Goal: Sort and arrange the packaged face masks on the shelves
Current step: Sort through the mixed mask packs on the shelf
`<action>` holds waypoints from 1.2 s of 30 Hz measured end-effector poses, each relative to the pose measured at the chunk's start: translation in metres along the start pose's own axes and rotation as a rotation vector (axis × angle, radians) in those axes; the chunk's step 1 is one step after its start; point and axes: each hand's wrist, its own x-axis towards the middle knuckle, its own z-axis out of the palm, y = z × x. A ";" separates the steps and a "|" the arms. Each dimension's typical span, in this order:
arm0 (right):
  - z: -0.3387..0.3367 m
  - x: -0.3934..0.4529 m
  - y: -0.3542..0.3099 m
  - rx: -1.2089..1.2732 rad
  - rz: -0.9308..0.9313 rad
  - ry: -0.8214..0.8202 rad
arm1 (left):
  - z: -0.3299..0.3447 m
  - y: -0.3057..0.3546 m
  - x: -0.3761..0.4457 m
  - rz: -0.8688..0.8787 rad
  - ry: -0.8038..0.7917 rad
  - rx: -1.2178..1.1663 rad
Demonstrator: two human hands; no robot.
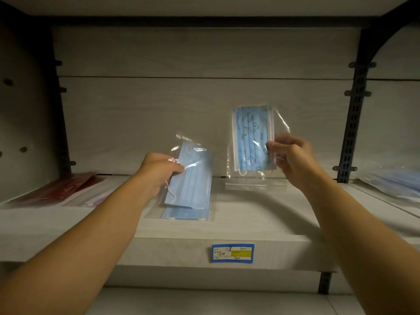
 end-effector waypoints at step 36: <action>-0.004 0.002 0.021 -0.460 0.283 -0.042 | 0.003 -0.011 -0.001 0.608 0.009 0.706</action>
